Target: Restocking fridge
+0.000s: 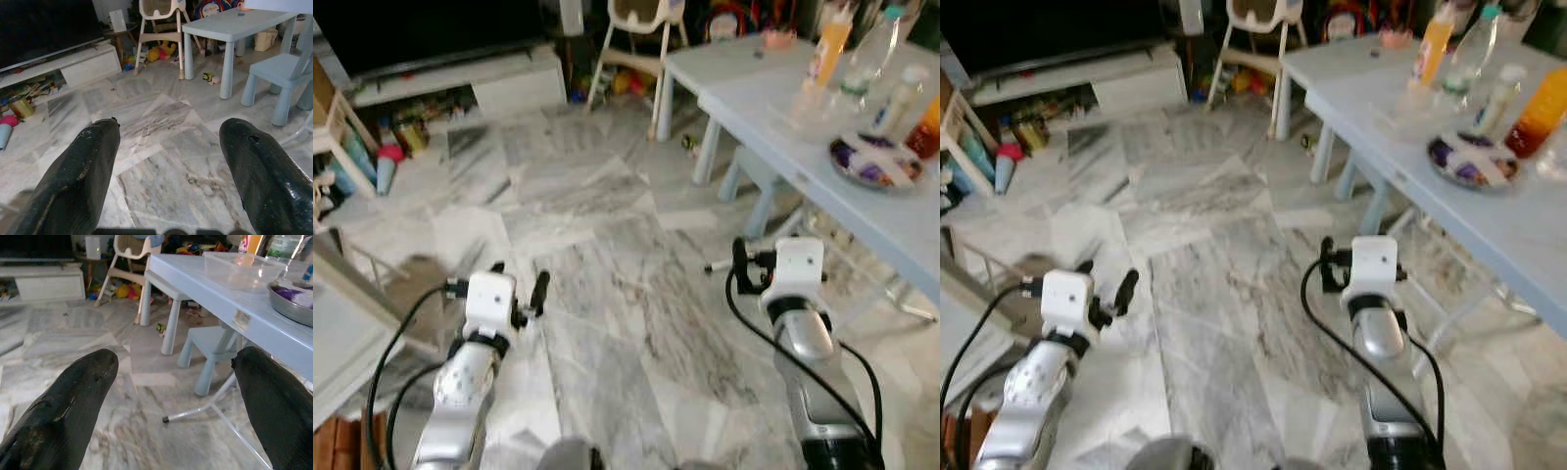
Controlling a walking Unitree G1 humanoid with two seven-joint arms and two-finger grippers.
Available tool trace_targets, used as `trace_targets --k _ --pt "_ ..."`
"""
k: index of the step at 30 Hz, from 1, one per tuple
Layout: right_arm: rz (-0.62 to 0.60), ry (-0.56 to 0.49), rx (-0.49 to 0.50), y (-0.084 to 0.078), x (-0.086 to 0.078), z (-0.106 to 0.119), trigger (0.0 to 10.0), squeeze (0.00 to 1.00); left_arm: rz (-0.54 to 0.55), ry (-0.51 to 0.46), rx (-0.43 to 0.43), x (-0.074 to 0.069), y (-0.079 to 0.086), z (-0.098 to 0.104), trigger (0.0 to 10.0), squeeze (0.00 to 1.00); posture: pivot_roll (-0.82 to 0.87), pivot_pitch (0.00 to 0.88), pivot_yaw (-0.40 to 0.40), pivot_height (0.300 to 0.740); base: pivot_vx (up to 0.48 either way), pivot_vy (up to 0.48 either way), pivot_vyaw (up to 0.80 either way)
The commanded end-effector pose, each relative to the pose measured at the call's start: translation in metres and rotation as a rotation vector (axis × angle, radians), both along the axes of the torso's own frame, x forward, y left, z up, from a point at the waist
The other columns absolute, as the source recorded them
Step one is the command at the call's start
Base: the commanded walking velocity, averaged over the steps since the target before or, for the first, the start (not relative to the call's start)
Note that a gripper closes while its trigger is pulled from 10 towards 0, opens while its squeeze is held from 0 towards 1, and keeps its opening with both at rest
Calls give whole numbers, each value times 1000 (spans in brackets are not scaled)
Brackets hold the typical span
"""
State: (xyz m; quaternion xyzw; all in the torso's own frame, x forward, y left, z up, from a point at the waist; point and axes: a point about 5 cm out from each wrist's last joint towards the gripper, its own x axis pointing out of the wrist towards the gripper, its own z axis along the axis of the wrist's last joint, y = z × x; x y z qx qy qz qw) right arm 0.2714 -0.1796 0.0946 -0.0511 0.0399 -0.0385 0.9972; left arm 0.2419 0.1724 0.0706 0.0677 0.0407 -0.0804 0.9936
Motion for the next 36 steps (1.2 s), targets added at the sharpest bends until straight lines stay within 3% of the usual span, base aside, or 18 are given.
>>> trace_targets --k 1,6,16,27,36 --pt "17 -27 7 5 5 6 10000 0 2 2 30 4 5 0 10000 0 71 42 30 740 465 0 0" --pt "2 -20 28 2 6 6 10000 0 25 6 19 4 7 -1 10000 0 74 43 23 740 437 0 0" --pt "16 -22 42 3 7 7 10000 0 58 -2 -3 0 6 -4 10000 0 79 47 5 740 415 217 -800" --pt "28 -37 31 3 10 10 10000 0 56 -13 -18 5 3 -2 10000 0 69 42 3 740 392 253 -800" --pt "53 -37 33 10 8 8 10000 0 60 -16 -38 6 3 -2 10000 0 74 40 -1 740 329 347 -99"
